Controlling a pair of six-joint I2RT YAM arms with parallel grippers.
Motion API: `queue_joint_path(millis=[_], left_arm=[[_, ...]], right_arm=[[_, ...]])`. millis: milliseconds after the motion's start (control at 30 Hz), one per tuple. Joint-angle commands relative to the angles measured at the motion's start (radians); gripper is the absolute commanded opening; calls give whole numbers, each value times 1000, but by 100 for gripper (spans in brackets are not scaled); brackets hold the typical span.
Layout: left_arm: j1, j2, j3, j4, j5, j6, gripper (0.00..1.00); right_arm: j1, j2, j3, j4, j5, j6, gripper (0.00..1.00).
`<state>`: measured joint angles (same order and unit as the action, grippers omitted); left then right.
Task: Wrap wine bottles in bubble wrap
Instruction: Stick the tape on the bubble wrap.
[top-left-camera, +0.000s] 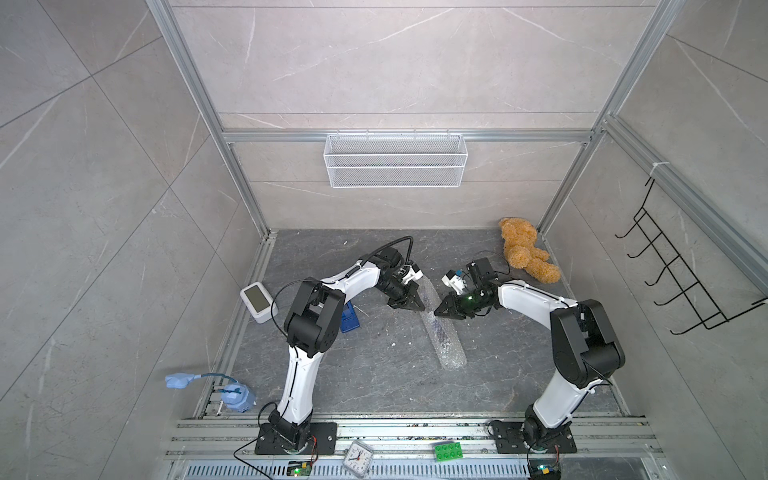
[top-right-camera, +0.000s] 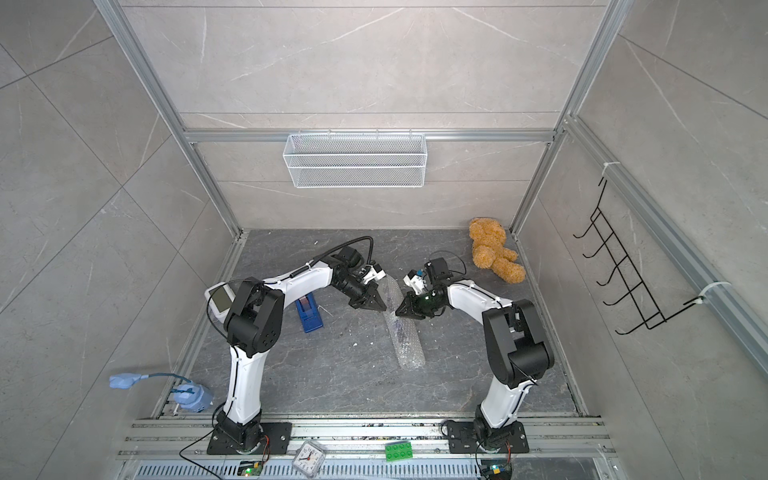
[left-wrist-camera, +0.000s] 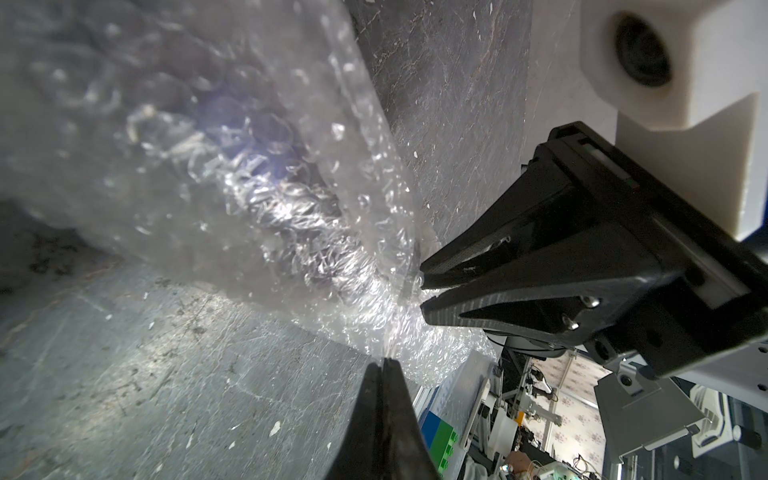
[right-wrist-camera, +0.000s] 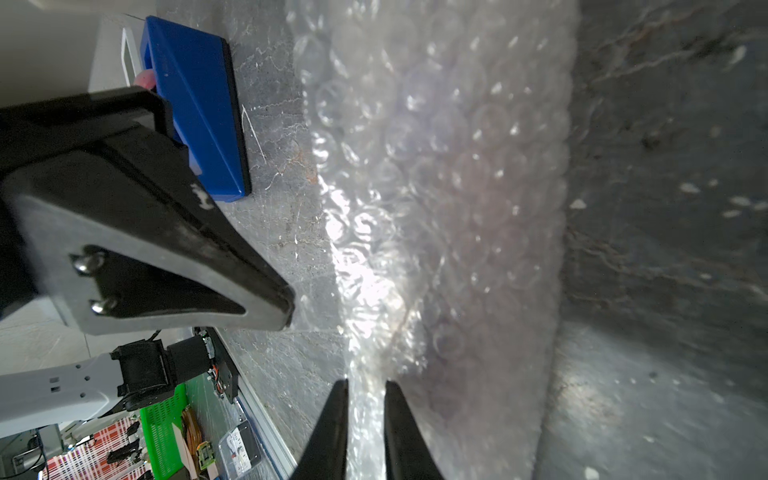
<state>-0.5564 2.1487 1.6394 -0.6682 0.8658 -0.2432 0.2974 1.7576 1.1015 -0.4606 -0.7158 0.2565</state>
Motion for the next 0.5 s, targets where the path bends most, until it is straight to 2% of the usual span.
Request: queue_joint_path(millis=[0,467], left_arm=[[-5,18,18,12,8,-13,0],[-5,36,23,15,6,-18,0]], right_arm=[[7,-16,30,-62,45,-28,20],[7,-45,105,-152,82,-45,22]])
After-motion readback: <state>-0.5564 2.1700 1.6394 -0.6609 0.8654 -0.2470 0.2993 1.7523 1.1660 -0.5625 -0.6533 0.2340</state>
